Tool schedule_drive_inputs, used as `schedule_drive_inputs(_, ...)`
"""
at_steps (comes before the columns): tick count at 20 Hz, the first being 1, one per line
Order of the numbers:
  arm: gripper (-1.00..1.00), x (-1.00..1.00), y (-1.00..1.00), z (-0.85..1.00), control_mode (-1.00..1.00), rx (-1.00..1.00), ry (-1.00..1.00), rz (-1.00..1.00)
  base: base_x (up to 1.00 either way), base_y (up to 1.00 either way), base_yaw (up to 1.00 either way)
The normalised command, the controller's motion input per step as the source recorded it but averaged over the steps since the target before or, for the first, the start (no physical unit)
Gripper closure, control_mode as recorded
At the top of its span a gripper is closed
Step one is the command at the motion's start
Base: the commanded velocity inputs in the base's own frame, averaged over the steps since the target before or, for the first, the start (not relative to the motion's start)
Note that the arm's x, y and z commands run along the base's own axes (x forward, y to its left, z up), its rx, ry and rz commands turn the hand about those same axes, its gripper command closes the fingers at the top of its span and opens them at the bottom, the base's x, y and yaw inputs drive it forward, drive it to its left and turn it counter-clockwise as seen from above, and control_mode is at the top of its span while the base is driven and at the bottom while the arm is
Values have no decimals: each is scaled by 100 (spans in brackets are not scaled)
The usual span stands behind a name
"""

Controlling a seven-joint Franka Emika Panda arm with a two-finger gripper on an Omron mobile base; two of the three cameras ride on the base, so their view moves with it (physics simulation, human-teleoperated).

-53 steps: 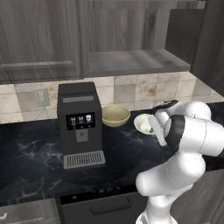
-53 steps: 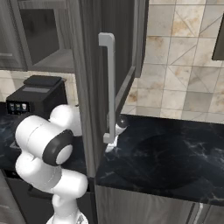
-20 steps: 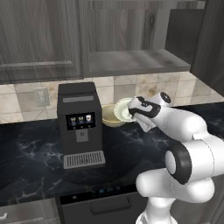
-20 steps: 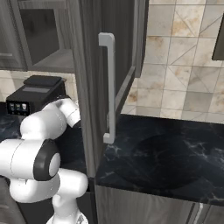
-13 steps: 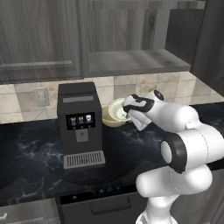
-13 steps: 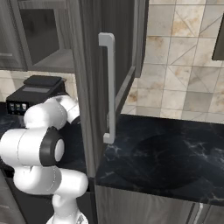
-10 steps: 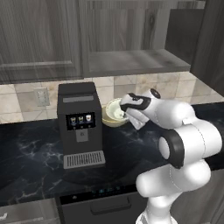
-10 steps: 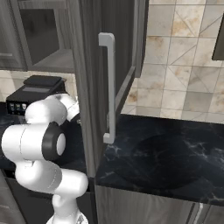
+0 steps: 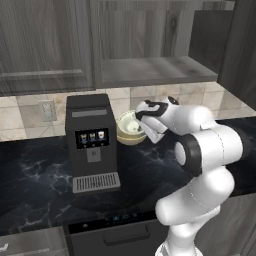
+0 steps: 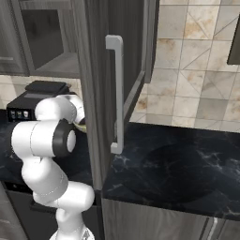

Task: Pick up the bowls on the counter and stack them on top of one another in the open cabinet. Place the smaller bowl on top of the larger bowl.

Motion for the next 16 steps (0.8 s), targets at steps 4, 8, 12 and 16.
schedule_drive_inputs(4,100,25,0,-9,-100,0,0,5,0,0,0)
schedule_drive_inputs(8,100,16,0,-14,-100,0,0,4,0,0,0)
schedule_drive_inputs(12,100,5,0,-12,-100,0,0,1,0,0,0)
schedule_drive_inputs(16,100,1,0,-8,-100,0,0,0,0,0,0)
